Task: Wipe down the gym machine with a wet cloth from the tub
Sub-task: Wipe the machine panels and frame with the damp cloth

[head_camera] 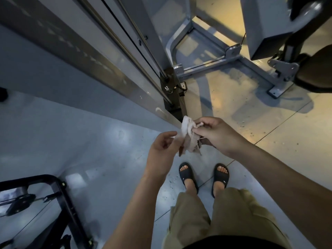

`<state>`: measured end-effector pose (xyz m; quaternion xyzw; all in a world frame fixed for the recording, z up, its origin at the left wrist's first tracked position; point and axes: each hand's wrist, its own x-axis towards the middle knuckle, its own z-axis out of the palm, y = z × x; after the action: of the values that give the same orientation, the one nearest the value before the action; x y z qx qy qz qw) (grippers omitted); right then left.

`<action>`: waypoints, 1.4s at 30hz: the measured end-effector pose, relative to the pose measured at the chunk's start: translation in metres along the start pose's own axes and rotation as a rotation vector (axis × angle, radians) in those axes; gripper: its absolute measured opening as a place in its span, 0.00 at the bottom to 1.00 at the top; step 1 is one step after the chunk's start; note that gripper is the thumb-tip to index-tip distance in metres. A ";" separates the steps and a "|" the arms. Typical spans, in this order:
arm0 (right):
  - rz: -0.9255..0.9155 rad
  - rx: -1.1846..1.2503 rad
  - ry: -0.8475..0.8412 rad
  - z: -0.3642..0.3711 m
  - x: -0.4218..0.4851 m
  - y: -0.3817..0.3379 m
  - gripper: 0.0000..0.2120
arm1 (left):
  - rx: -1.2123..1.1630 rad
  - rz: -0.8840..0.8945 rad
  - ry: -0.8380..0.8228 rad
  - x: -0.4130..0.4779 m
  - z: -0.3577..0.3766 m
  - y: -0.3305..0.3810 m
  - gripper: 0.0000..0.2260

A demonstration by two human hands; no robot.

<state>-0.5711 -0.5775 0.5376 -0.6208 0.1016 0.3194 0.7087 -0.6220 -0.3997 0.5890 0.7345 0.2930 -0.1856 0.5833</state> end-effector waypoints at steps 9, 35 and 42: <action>0.041 0.140 -0.133 0.015 -0.034 -0.016 0.12 | 0.200 0.132 0.051 -0.036 0.001 0.011 0.02; -0.040 -0.113 0.067 0.112 -0.098 -0.055 0.13 | -0.372 0.049 0.246 -0.109 -0.097 -0.004 0.15; 0.001 -0.041 -0.002 0.120 -0.117 -0.048 0.10 | -0.471 0.003 0.097 -0.115 -0.099 -0.021 0.13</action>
<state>-0.6639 -0.5038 0.6653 -0.6347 0.0947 0.3224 0.6958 -0.7300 -0.3252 0.6687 0.5864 0.3549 -0.0760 0.7242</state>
